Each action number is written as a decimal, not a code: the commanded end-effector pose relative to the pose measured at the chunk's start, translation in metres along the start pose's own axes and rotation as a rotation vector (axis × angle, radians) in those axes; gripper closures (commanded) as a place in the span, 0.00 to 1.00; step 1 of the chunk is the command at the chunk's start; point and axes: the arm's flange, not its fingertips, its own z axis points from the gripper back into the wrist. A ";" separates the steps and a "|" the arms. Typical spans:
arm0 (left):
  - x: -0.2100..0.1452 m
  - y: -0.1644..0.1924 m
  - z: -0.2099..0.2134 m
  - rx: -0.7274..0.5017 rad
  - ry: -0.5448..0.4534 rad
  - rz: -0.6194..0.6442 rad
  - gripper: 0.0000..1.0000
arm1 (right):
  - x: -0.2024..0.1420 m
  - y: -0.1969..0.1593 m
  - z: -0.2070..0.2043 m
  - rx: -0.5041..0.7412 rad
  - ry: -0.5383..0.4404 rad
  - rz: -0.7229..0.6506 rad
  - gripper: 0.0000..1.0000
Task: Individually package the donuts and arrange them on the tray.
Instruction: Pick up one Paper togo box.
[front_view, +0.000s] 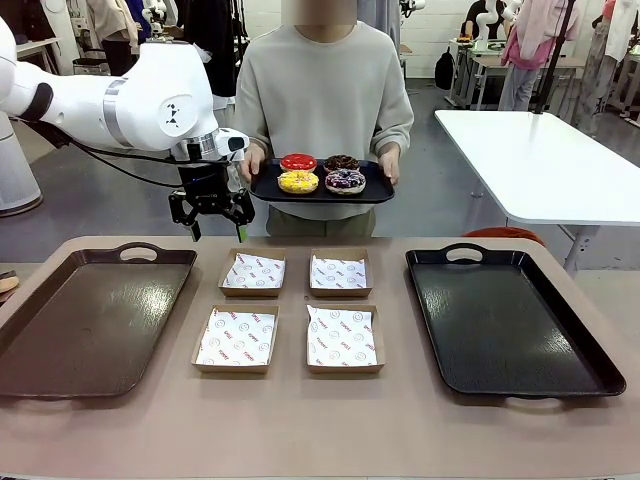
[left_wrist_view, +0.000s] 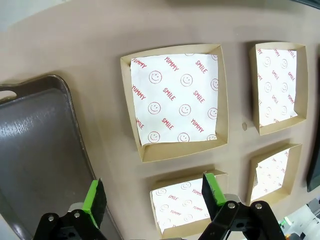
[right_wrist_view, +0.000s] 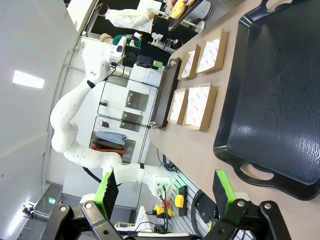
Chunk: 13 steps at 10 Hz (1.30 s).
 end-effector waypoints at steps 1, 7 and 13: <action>-0.002 0.000 0.003 0.001 -0.002 -0.005 0.00 | 0.000 0.000 0.000 0.015 -0.007 0.006 0.00; 0.029 0.011 -0.042 0.019 -0.042 0.043 0.00 | 0.000 0.000 0.000 0.015 -0.007 0.006 0.00; 0.072 0.016 -0.082 0.028 0.042 0.101 0.00 | 0.000 0.000 0.000 0.015 -0.007 0.006 0.00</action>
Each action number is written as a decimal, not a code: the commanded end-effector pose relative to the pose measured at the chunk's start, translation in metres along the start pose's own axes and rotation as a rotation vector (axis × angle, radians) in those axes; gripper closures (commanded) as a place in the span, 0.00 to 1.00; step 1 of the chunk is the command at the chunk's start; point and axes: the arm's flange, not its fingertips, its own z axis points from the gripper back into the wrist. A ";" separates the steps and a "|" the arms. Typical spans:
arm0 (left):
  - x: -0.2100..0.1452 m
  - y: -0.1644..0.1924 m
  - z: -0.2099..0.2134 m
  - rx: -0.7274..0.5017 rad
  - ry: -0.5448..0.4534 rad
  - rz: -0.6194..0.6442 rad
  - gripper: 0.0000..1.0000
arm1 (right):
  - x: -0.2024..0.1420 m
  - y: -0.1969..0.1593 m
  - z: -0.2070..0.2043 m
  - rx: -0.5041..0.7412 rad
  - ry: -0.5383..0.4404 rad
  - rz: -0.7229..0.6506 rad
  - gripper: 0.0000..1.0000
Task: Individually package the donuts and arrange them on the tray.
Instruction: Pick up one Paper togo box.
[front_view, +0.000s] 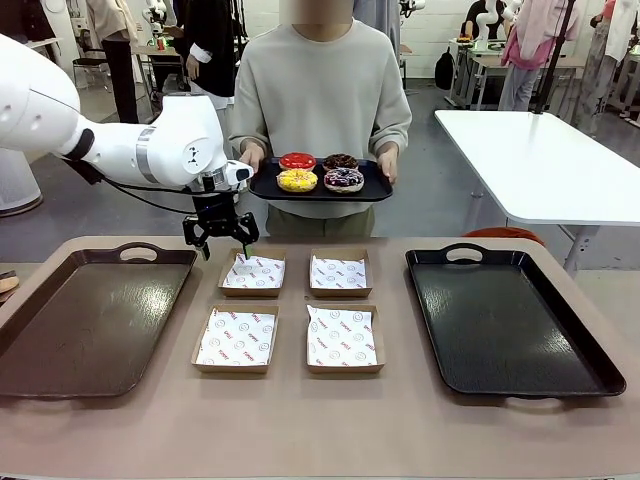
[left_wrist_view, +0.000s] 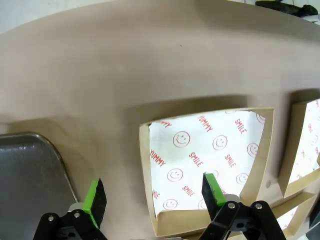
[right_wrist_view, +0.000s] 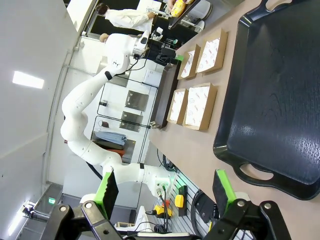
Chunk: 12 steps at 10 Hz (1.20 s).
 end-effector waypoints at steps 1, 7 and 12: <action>0.014 -0.008 0.003 0.040 0.015 0.031 0.00 | 0.000 0.000 0.000 0.016 -0.007 0.006 0.00; 0.024 -0.008 -0.010 0.074 0.037 0.044 0.48 | 0.000 0.000 0.000 0.016 -0.007 0.006 0.00; 0.023 -0.007 -0.011 0.078 0.050 0.039 0.87 | 0.000 0.000 0.000 0.016 -0.007 0.006 0.00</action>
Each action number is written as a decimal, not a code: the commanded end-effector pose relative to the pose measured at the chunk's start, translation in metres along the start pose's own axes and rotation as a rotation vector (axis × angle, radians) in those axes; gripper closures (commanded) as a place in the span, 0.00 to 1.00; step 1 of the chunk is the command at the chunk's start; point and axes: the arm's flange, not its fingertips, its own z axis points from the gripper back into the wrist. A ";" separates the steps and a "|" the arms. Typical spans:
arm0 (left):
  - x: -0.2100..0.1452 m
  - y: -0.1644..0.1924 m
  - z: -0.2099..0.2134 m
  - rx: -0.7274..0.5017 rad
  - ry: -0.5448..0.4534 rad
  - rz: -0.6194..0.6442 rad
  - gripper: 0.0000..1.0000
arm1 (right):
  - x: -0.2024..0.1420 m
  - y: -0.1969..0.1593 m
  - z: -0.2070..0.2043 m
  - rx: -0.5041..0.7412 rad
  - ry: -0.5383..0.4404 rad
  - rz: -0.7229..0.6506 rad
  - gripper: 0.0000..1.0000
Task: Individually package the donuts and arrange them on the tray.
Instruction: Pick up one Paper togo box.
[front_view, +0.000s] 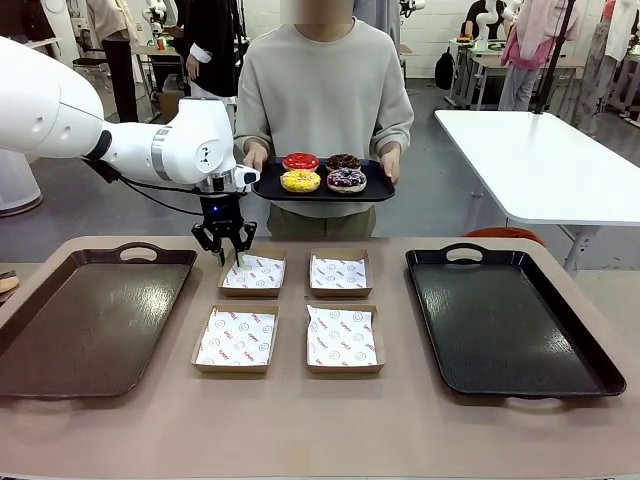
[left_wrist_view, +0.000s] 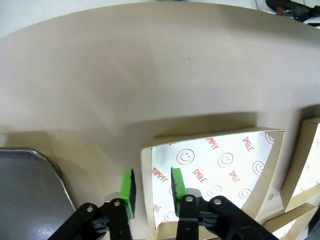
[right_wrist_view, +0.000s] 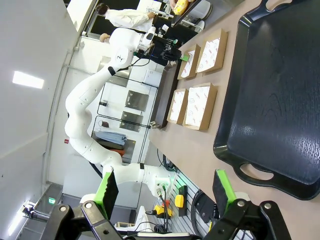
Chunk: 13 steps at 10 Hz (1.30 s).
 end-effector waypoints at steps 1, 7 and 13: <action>0.005 -0.002 0.002 0.040 0.007 0.020 0.97 | 0.000 0.000 0.000 0.016 -0.007 0.006 0.00; -0.007 0.004 0.030 0.015 0.068 0.013 1.00 | 0.000 0.000 0.000 0.016 -0.007 0.006 0.00; -0.066 0.010 0.179 -0.019 -0.026 -0.097 1.00 | 0.000 0.000 0.000 0.016 -0.007 0.006 0.00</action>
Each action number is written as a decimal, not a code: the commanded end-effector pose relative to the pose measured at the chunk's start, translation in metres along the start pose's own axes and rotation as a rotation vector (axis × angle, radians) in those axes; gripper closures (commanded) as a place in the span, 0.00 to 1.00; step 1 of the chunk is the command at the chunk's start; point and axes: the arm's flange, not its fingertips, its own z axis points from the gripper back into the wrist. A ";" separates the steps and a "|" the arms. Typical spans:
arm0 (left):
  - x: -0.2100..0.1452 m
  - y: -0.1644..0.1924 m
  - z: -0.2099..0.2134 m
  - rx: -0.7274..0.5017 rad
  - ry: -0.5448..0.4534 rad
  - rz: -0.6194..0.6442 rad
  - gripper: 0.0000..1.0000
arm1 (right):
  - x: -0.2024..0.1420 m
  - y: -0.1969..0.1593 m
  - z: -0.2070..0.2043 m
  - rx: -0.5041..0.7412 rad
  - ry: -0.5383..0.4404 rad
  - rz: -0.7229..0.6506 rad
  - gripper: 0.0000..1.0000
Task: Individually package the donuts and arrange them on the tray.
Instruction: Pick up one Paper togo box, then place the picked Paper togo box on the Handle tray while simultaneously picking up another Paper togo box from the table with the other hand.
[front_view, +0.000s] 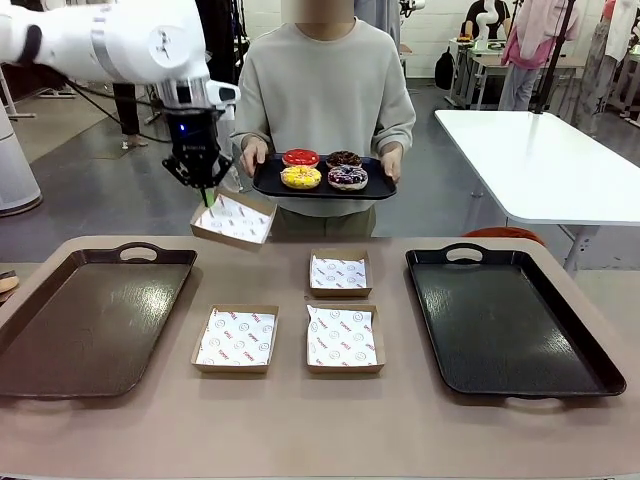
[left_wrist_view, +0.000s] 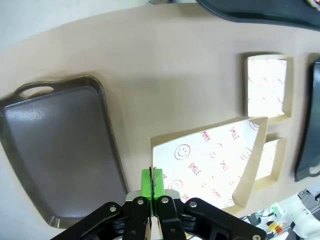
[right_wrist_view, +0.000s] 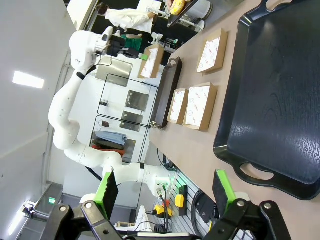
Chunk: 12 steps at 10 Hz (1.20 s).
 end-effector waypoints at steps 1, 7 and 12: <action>-0.005 0.003 0.007 -0.032 -0.014 -0.013 1.00 | 0.000 0.000 0.000 0.015 -0.008 0.007 0.00; 0.031 0.013 0.019 -0.086 -0.007 0.071 1.00 | 0.000 0.000 0.000 0.015 -0.008 0.007 0.00; 0.012 0.017 0.019 -0.078 -0.027 0.054 1.00 | 0.000 0.000 0.000 0.015 -0.008 0.007 0.00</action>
